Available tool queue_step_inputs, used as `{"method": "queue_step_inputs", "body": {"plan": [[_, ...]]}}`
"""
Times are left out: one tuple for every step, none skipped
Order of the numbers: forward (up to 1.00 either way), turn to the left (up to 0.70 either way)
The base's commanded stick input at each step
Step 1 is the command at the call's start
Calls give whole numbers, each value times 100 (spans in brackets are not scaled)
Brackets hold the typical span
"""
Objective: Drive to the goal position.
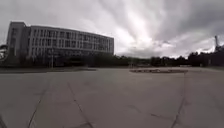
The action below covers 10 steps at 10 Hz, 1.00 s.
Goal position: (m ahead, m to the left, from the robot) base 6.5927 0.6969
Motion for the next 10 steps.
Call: {"method": "queue_step_inputs", "body": {"plan": [[70,0],[70,0],[70,0],[70,0],[70,0],[70,0],[70,0],[70,0],[70,0],[70,0]]}}
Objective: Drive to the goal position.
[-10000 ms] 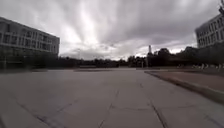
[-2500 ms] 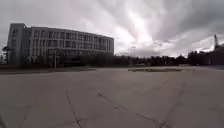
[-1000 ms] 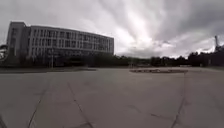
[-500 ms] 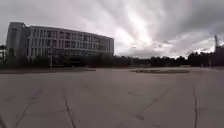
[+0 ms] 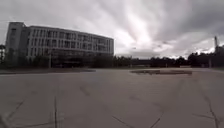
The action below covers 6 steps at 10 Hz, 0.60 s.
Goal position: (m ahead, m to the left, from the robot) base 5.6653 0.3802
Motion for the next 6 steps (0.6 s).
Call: {"method": "queue_step_inputs", "body": {"plan": [[70,0],[70,0],[70,0],[70,0],[70,0],[70,0]]}}
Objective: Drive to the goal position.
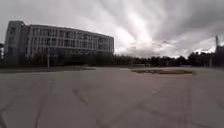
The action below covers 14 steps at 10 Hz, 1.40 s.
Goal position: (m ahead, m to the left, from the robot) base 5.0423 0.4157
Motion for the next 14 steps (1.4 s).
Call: {"method": "queue_step_inputs", "body": {"plan": [[70,0],[70,0],[70,0],[70,0],[70,-1],[70,-4],[70,-30],[70,-11],[70,0],[70,0],[70,0],[70,0],[70,0],[70,0]]}}
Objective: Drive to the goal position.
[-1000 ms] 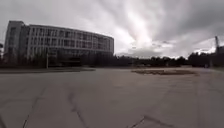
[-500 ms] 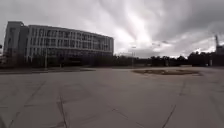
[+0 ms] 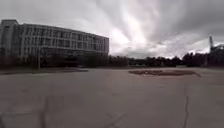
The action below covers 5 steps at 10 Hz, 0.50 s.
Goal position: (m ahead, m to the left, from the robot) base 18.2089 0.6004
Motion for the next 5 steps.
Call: {"method": "queue_step_inputs", "body": {"plan": [[70,0],[70,0],[70,0],[70,0],[70,0]]}}
